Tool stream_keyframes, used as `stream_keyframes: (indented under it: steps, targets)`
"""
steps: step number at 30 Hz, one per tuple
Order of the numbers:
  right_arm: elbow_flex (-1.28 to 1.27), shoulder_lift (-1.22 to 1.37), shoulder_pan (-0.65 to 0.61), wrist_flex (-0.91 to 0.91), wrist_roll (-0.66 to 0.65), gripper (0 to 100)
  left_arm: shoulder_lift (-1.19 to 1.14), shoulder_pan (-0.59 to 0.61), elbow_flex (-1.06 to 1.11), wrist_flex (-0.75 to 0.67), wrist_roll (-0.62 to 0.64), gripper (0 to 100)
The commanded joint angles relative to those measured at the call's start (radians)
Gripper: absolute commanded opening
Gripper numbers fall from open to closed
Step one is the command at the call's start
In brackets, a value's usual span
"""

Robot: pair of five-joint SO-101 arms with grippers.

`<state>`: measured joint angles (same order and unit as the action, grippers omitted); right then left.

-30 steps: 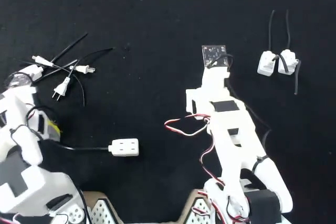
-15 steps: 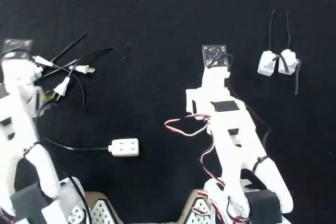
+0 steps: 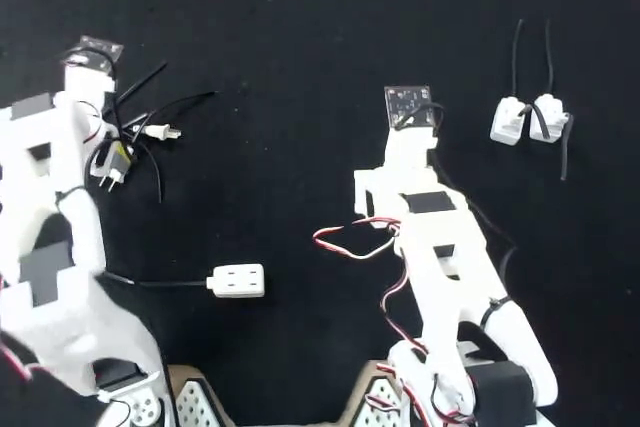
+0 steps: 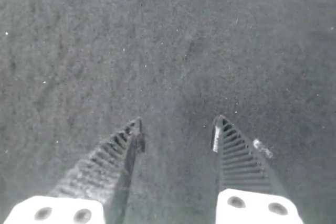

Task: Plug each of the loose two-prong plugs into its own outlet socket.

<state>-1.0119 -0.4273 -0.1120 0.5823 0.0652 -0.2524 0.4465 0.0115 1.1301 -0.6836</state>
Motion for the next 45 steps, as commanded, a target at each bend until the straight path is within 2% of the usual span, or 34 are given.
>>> stream_keyframes:
  steps: [1, 10, 15, 21, 24, 27, 29, 31, 40, 45]
  targets:
    - [0.054, -0.042, 0.015, 0.015, 0.005, 20.4, -0.091, -0.015, -0.211, 0.078, -0.066, 23]
    - [0.056, -0.042, 0.015, 0.015, 0.003, 20.4, -0.341, -0.016, -0.541, 0.255, -0.08, 23]
    - [0.056, -0.042, 0.015, 0.015, 0.003, 20.4, -0.466, -0.004, -0.659, 0.273, -0.08, 23]
    - [0.056, -0.042, 0.015, 0.015, 0.003, 20.4, -0.539, -0.013, -0.69, 0.275, -0.072, 23]
    - [0.056, -0.042, 0.015, 0.015, 0.003, 20.4, -0.535, -0.008, -0.69, 0.276, -0.072, 18]
    - [0.056, -0.042, 0.015, 0.015, 0.002, 20.4, -0.514, -0.004, -0.691, 0.324, -0.072, 2]
    - [0.056, -0.042, 0.015, 0.015, 0.002, 20.4, -0.497, -0.004, -0.69, 0.371, -0.072, 5]
    - [0.056, -0.042, 0.015, 0.015, 0.002, 20.4, -0.479, -0.004, -0.69, 0.404, -0.072, 2]
    - [0.056, -0.042, 0.015, 0.015, 0.006, 20.4, -0.245, -0.001, -0.68, 0.598, -0.069, 3]
    - [0.054, -0.042, 0.017, 0.015, 0.008, 20.4, -0.101, -0.004, -0.638, 0.631, 0.026, 3]
